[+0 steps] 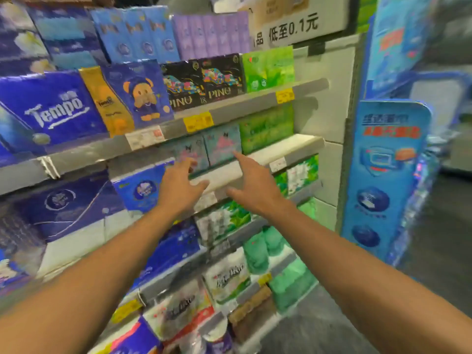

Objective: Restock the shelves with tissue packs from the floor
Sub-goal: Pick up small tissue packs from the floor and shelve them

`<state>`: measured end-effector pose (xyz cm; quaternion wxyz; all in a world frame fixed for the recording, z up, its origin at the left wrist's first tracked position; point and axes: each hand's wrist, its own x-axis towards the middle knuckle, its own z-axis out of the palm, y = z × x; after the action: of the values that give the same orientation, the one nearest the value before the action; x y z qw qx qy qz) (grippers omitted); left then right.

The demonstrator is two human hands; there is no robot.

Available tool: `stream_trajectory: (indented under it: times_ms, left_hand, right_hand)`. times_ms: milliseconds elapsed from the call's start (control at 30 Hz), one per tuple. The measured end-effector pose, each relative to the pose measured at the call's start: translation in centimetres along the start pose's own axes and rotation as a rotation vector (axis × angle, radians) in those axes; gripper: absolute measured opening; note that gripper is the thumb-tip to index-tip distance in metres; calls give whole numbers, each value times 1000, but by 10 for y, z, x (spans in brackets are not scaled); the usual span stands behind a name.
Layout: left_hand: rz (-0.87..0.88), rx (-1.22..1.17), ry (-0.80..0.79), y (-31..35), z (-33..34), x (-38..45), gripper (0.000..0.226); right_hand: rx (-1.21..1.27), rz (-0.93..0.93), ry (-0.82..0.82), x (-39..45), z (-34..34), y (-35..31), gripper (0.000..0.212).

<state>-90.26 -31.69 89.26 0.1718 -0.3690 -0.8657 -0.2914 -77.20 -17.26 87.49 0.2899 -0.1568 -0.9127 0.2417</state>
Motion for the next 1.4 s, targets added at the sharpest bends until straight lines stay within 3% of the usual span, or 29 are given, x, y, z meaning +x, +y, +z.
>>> stream_trajectory:
  times_ms: [167,400,633,900,1100,1400]
  left_hand:
    - [141,-150,-361,64,88,-100,51]
    - [394,-309,-865,213,161,-297,59]
    - [703,-322,-1135,372,185,-480,58]
    - [916,-298,-1352,555,201,-672,58]
    - [956,-314,-1461,626,219,-751,51]
    - [946,-168,-1630,692,328,-766,55]
  right_hand:
    - [-66,382,-21,-164,-5,58,88]
    - [-80,895,139,-426,-70,105,74]
    - [-64,1328,390,-661,-148,125,84]
    - [-93,1591,603,-874,-257,142,73]
    - [-25,1730,660,-962,-296,167,66]
    - [59,1894,570,-974,-294,288,77]
